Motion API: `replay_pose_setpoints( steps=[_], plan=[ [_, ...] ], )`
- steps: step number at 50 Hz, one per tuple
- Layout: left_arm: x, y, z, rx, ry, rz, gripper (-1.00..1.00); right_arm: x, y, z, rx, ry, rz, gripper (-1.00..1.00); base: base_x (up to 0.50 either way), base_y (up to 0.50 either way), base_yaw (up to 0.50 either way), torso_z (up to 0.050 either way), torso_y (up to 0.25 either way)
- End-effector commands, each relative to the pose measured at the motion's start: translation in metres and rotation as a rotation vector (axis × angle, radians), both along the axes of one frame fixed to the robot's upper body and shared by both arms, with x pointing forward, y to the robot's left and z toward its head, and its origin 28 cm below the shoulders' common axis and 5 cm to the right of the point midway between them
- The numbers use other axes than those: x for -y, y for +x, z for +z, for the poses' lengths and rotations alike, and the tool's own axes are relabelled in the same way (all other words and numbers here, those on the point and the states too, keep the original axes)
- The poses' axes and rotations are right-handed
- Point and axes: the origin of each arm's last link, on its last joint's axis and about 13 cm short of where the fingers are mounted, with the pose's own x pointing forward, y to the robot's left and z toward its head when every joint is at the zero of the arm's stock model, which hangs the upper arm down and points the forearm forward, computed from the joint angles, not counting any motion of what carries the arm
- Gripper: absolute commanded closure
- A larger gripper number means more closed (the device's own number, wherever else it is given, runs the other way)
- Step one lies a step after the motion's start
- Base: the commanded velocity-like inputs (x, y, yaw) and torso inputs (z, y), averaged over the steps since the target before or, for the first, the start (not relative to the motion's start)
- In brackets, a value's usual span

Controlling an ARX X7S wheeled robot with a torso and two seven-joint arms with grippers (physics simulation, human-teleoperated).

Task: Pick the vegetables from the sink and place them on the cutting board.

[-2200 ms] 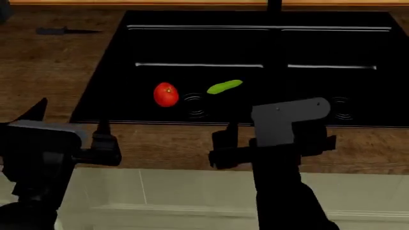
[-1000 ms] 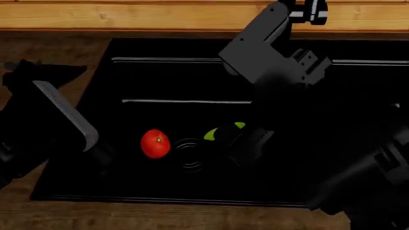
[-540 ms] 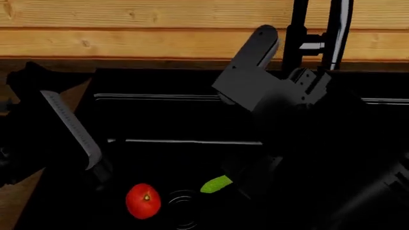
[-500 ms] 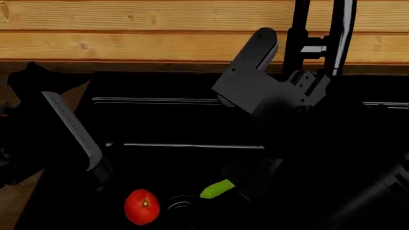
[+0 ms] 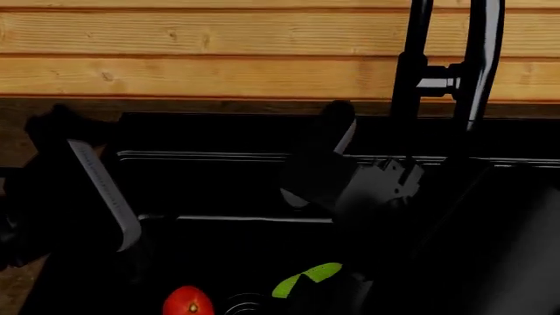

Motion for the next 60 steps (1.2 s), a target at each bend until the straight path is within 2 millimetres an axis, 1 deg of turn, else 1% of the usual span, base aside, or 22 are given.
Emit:
replay_pose_setpoints(
  steps=[1,5,7,9,17,20,22,26,33,39,44,45,47,48,49,50,54,60],
  plan=[
    [-0.001,-0.004,-0.005,-0.028,0.012,-0.027,-1.0,-0.001,-0.01,-0.014,-0.104,0.026,0.045,-1.0,0.0,0.0,0.0,0.0,0.0],
    [-0.002,-0.005,-0.004,-0.034,0.018,-0.028,-1.0,0.0,-0.012,-0.015,-0.12,0.037,0.044,-1.0,0.0,0.0,0.0,0.0,0.0],
    [-0.002,-0.007,-0.005,-0.045,0.023,-0.036,-1.0,0.001,-0.015,-0.021,-0.184,0.038,0.045,-1.0,0.0,0.0,0.0,0.0,0.0],
    [-0.002,-0.008,-0.007,-0.056,0.033,-0.044,-1.0,0.0,-0.016,-0.027,-0.198,0.031,0.047,-1.0,0.0,0.0,0.0,0.0,0.0],
    [0.002,-0.012,-0.026,-0.137,0.137,-0.09,-1.0,0.001,-0.011,-0.04,-0.245,0.005,0.041,-1.0,0.0,0.0,0.0,0.0,0.0],
    [0.003,-0.012,-0.032,-0.159,0.177,-0.088,-1.0,0.0,-0.009,-0.041,-0.247,-0.001,0.045,-1.0,0.0,0.0,0.0,0.0,0.0],
    [0.004,-0.009,-0.034,-0.142,0.207,-0.061,-1.0,-0.001,-0.008,-0.042,-0.246,-0.006,0.046,-1.0,0.0,0.0,0.0,0.0,0.0],
    [0.004,-0.013,-0.036,-0.156,0.232,-0.102,-1.0,-0.001,-0.006,-0.044,-0.249,-0.013,0.044,-1.0,0.0,0.0,0.0,-0.011,-0.239],
    [0.004,-0.015,-0.038,-0.168,0.249,-0.118,-1.0,-0.003,-0.003,-0.039,-0.211,-0.023,0.045,-1.0,0.0,0.0,0.0,-0.012,-0.25],
    [0.004,-0.014,-0.035,-0.161,0.248,-0.113,-1.0,-0.007,0.005,-0.033,-0.076,-0.031,0.042,-1.0,0.0,0.0,0.0,-0.012,-0.25],
    [0.006,-0.008,-0.033,-0.16,0.268,-0.103,-1.0,-0.01,0.014,-0.029,-0.028,-0.022,0.042,-1.0,0.0,0.0,0.0,-0.003,-0.05],
    [0.008,-0.009,-0.034,-0.157,0.305,-0.124,-1.0,-0.01,0.016,-0.031,-0.024,-0.017,0.042,-1.0,0.0,0.0,0.0,0.0,0.0],
    [0.009,-0.004,-0.036,-0.131,0.341,-0.083,-1.0,-0.01,0.018,-0.033,-0.021,-0.021,0.04,-1.0,0.0,0.0,0.0,0.0,0.0],
    [0.01,-0.003,-0.038,-0.129,0.349,-0.096,-1.0,-0.011,0.019,-0.033,-0.022,-0.018,0.041,-1.0,0.0,0.0,0.0,0.0,0.0],
    [0.011,-0.002,-0.039,-0.155,0.37,-0.094,-1.0,-0.013,0.02,-0.034,-0.024,-0.019,0.048,-1.0,0.0,0.0,0.0,0.0,0.0],
    [0.012,0.0,-0.038,-0.161,0.377,-0.055,-1.0,-0.013,0.02,-0.034,-0.028,-0.021,0.052,-1.0,0.0,0.0,0.0,0.0,0.0],
    [0.016,0.006,-0.037,-0.187,0.372,-0.031,-1.0,-0.012,0.023,-0.033,-0.023,-0.025,0.054,-1.0,0.0,0.0,0.0,0.0,0.0],
    [0.022,0.014,-0.04,-0.254,0.424,0.014,-1.0,-0.013,0.026,-0.035,-0.027,-0.028,0.061,-1.0,0.0,0.0,0.0,0.0,0.0]
  ],
)
